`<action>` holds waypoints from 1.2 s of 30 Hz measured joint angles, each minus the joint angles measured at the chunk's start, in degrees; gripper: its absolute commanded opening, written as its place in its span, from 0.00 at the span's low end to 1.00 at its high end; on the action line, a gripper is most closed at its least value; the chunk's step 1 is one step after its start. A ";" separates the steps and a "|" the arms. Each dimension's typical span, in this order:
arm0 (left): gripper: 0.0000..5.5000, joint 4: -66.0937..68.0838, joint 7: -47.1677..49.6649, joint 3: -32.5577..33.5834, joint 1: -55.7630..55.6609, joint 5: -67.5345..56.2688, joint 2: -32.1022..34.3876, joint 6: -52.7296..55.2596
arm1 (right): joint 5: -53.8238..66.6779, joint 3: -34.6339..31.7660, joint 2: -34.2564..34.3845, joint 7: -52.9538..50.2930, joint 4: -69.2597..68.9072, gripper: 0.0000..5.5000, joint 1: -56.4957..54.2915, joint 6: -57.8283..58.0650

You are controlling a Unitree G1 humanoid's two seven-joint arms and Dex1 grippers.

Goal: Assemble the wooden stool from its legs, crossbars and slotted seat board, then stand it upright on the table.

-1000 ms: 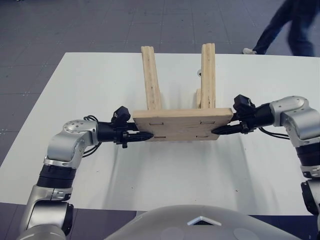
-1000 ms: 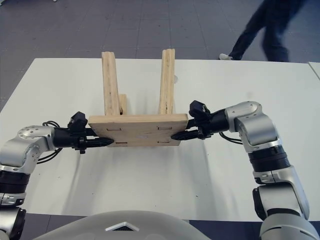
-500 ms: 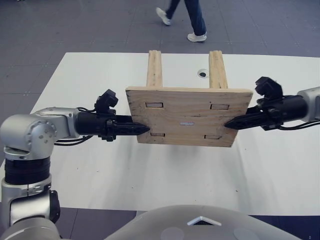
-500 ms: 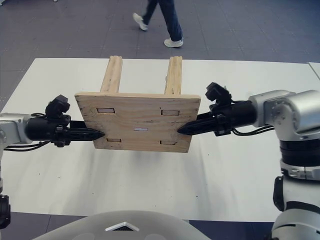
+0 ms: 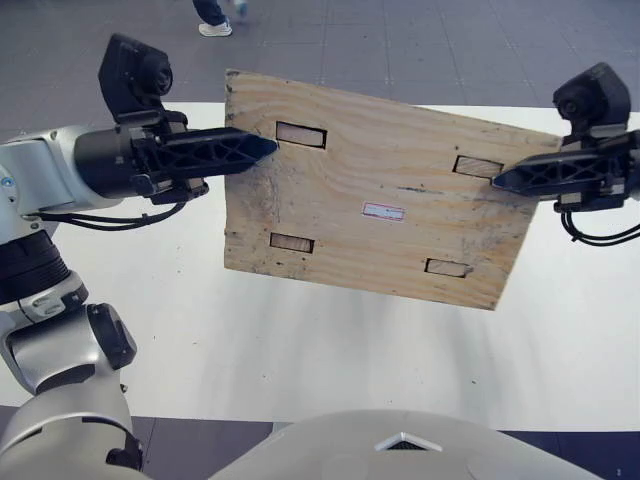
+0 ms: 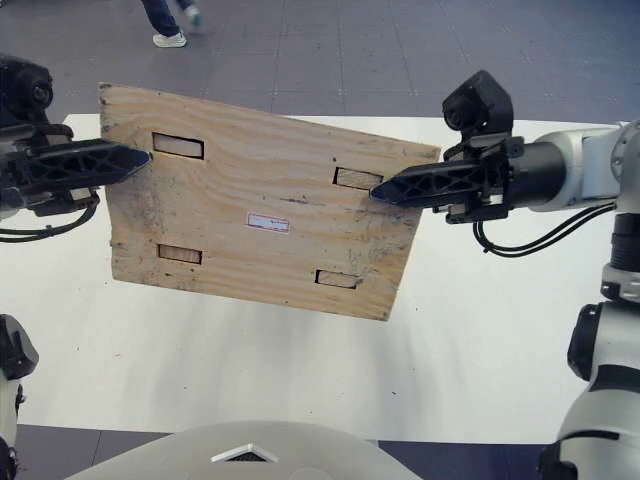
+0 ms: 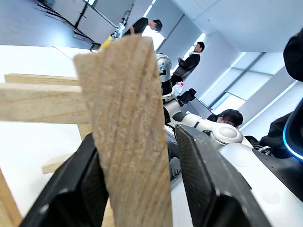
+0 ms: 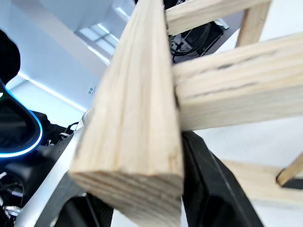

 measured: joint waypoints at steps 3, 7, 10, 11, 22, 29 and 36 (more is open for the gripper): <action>0.38 0.07 1.92 -0.40 1.54 -1.18 -0.03 0.71 | 0.95 0.88 0.17 -2.28 2.88 0.33 0.56 0.01; 0.38 0.13 3.72 -1.06 3.14 -4.34 0.20 1.20 | 4.47 2.38 -0.32 -3.53 3.87 0.33 1.59 -0.01; 0.38 0.59 3.98 -3.06 4.92 -9.03 1.84 1.82 | 8.55 6.62 -3.17 -2.89 3.52 0.33 1.52 -0.86; 0.38 1.03 4.17 -3.76 5.43 -10.88 2.38 1.90 | 11.16 9.55 -4.27 -2.63 4.78 0.33 0.75 -0.92; 0.38 10.24 18.00 -12.85 5.55 -21.61 2.77 -4.46 | 32.23 43.75 -5.72 -2.05 26.86 0.33 -12.90 0.11; 0.56 9.72 18.64 -14.49 6.35 -17.48 1.93 -5.35 | 31.35 44.77 -1.43 -4.13 34.49 0.51 -13.68 0.34; 0.77 13.98 12.08 -13.82 5.41 -8.43 4.11 -5.14 | 24.68 41.01 -1.06 -3.63 38.03 0.74 -11.78 0.36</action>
